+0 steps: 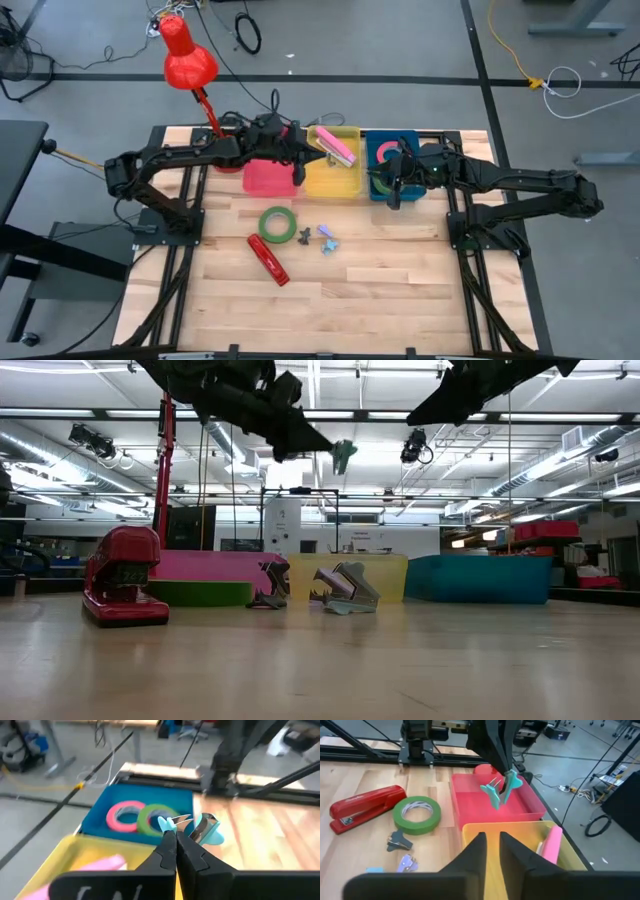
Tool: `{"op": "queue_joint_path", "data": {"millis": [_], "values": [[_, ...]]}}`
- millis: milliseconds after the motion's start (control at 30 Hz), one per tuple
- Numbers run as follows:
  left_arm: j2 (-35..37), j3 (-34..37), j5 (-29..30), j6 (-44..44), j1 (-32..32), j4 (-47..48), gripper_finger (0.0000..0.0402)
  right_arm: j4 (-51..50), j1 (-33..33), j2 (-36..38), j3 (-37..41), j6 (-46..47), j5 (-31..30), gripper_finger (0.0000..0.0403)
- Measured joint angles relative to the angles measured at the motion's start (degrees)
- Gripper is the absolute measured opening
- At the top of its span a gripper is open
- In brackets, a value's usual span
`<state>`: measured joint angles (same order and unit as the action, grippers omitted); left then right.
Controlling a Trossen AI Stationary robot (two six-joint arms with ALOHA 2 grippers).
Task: Pick and place Stapler, Stapler remover, tape
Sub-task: Put the right blue staple remover into the pink bin
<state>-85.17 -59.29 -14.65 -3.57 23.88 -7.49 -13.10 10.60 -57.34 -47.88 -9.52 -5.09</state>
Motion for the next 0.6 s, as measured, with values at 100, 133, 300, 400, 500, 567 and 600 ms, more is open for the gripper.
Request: {"op": "queue_joint_path", "data": {"millis": [100,133,300,400,500,567,600], "values": [[-0.20,0.00,2.58,-0.05,0.87,3.30,0.0000,-0.65,0.35,0.00,-0.01,0.00,0.01,0.0028],[-0.22,0.00,3.39,-0.04,1.16,4.53,0.0000,-1.14,0.40,0.00,0.00,0.00,0.01,0.0023],[-0.22,0.00,6.21,0.22,2.30,9.57,0.0000,-3.07,0.47,0.00,-0.01,0.00,0.66,0.0003],[-0.22,0.00,10.67,2.28,2.91,13.58,0.0000,-3.84,0.47,0.00,-0.01,-0.01,1.45,0.0003],[-0.22,0.00,16.92,4.99,3.92,18.42,0.0000,-3.98,0.47,0.00,-0.01,-0.01,1.49,0.0003],[-0.22,0.00,21.04,6.70,4.82,21.37,0.0000,-3.96,0.47,0.00,0.00,-0.02,1.49,0.0003],[-0.22,0.00,23.03,7.64,5.21,22.96,0.0000,-3.88,0.47,0.00,0.00,-0.02,1.49,0.0003]]}}
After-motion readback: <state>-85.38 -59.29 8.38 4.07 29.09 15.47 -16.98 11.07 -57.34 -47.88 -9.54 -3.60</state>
